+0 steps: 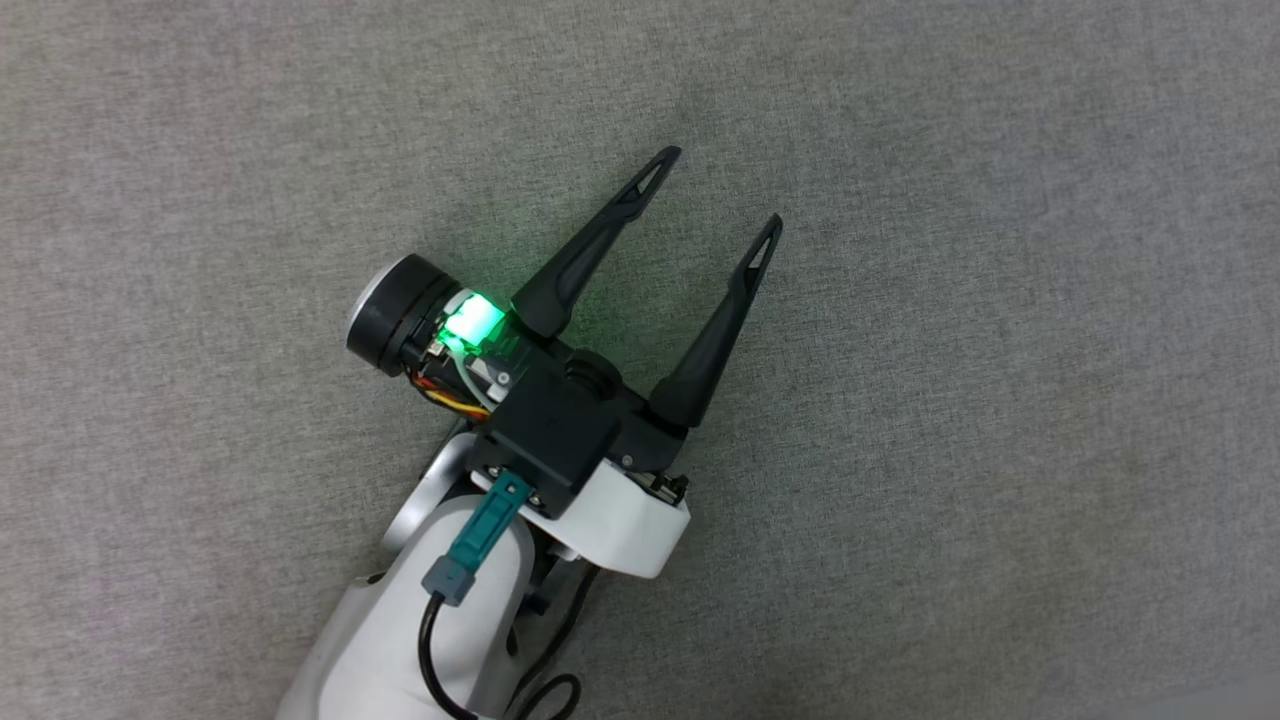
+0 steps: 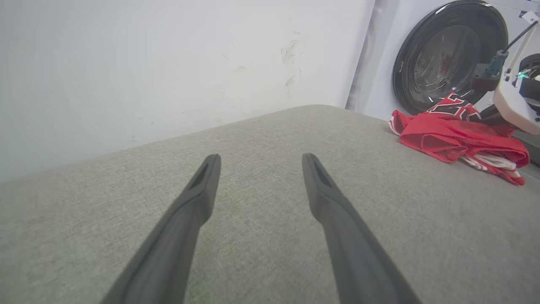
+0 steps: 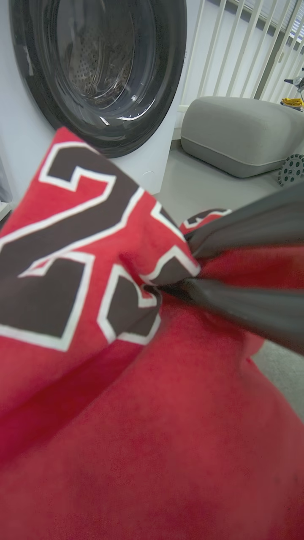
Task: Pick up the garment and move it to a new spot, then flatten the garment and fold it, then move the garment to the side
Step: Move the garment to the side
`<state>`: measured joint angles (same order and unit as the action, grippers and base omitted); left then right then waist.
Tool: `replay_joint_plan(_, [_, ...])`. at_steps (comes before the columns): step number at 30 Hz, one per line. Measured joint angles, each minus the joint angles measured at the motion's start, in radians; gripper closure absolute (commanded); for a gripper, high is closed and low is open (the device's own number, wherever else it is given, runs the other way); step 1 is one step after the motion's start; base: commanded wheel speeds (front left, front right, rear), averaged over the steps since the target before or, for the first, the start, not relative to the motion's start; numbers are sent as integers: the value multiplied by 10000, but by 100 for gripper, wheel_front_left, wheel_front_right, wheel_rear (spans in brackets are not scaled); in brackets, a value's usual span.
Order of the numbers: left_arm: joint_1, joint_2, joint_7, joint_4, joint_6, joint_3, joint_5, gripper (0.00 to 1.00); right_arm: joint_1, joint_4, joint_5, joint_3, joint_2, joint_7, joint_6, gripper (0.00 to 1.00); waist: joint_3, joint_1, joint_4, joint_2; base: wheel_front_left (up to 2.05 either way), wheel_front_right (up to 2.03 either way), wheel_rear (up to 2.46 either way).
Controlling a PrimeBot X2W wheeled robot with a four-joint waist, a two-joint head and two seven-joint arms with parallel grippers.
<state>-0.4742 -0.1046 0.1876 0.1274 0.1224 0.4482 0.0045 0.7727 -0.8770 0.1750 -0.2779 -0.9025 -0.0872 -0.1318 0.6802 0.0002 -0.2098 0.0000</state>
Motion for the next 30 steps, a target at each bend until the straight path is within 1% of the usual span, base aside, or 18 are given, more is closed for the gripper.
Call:
replay_joint_plan(1, [-6,-36,0,-12,-2,-8,-4,0,66,-176,-125,59,98,46,0,80,5,1,-7,0,0,0,0])
replay_joint_plan(2, [-1,-63,4,-40,-8,-27,-25,0,109,-330,-261,119,194,102,0,13,-23,0,-2,0,0,0,0])
replay_joint_plan(3, [6,-73,21,-65,-35,-36,-86,0,163,-464,-349,180,286,186,0,0,-78,0,17,0,0,0,0])
replay_joint_plan(8, [223,-58,284,-313,-180,-94,-278,0,269,-922,-826,497,378,439,0,0,-520,0,193,0,0,0,0])
replay_joint_plan(11, [407,-44,441,-546,-318,-251,-453,0,269,-1003,-884,692,435,493,0,0,-916,-1,306,0,0,0,0])
replay_joint_plan(14, [709,-50,571,-878,-468,-458,-677,0,263,-897,-851,815,589,581,0,0,-1415,-2,406,0,0,0,0])
replay_joint_plan(17, [1067,-84,667,-1156,-669,-746,-901,0,232,-504,-502,1034,871,819,2,0,-2001,-2,506,0,0,0,0])
replay_joint_plan(20, [1519,-153,721,-1369,-991,-1223,-1070,0,30,265,21,1279,1563,1202,4,0,-2643,-2,603,0,0,0,0])
replay_joint_plan(22, [1902,-196,725,-1390,-1129,-1498,-1206,0,-311,922,368,1336,2079,1432,2,0,-3093,-3,666,0,0,0,0])
replay_joint_plan(24, [2243,-245,727,-1342,-1187,-1739,-1269,0,-709,1687,878,1488,2518,1628,2,0,-3533,-4,730,0,0,0,0])
replay_joint_plan(27, [2722,-290,740,-1315,-1266,-2050,-1386,0,-1503,2974,1455,1778,3005,2046,4,0,-4143,-5,859,1,0,0,0])
replay_joint_plan(30, [3232,-286,740,-1269,-1327,-2366,-1459,0,-2476,4301,1929,2104,3730,2217,4,0,-4689,-5,1016,0,0,0,0])
